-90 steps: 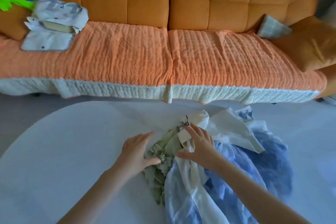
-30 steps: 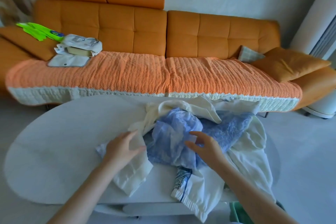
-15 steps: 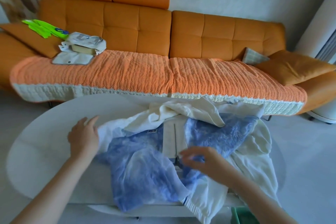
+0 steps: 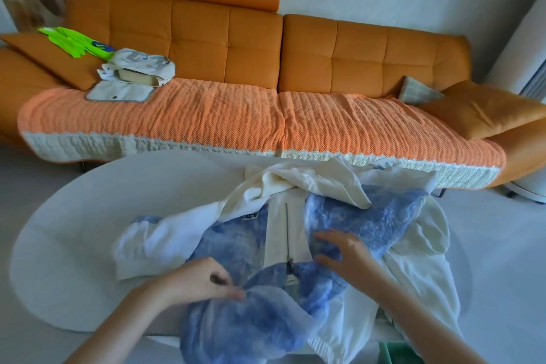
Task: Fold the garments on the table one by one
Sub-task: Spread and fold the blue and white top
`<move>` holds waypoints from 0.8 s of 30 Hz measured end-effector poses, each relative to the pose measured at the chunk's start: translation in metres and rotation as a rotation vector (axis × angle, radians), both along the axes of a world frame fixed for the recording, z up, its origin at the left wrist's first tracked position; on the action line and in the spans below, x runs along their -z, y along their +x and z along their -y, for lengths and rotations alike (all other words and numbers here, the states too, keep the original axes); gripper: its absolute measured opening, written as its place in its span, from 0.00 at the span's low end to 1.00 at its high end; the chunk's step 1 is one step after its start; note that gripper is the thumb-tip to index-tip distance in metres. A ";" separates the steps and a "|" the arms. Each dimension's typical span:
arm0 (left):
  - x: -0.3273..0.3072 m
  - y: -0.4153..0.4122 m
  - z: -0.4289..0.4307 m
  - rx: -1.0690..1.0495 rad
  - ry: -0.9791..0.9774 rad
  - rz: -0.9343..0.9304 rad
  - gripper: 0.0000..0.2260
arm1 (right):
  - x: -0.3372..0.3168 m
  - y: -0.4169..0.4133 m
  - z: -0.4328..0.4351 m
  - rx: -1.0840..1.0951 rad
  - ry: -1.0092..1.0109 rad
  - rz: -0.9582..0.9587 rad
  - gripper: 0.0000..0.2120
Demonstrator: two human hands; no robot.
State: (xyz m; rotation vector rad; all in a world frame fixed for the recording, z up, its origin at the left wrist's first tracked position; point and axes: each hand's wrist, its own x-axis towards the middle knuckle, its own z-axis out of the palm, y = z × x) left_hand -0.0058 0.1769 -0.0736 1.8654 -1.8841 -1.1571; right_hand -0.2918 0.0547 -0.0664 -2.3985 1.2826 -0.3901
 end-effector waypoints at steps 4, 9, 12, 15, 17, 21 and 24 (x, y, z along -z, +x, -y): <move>-0.004 0.023 0.019 -0.308 -0.385 0.105 0.09 | -0.006 -0.010 0.027 0.175 -0.187 0.011 0.27; 0.010 0.032 0.051 -0.320 -0.257 0.656 0.29 | -0.024 -0.021 0.068 0.372 -0.141 -0.179 0.34; 0.013 0.046 0.064 -0.520 -0.263 0.608 0.21 | -0.025 -0.022 0.094 0.446 -0.124 -0.257 0.35; 0.013 0.059 0.067 -0.644 -0.476 0.451 0.04 | -0.029 -0.015 0.112 0.430 -0.174 -0.342 0.25; 0.009 0.069 0.068 -0.790 -0.551 0.250 0.06 | -0.034 -0.006 0.118 0.385 -0.210 -0.362 0.12; -0.009 0.106 0.063 -1.005 -0.695 0.021 0.16 | -0.053 0.018 0.126 0.404 -0.135 0.115 0.06; -0.020 0.142 0.061 -1.193 -0.739 -0.092 0.15 | -0.083 0.042 0.134 0.449 -0.088 0.475 0.06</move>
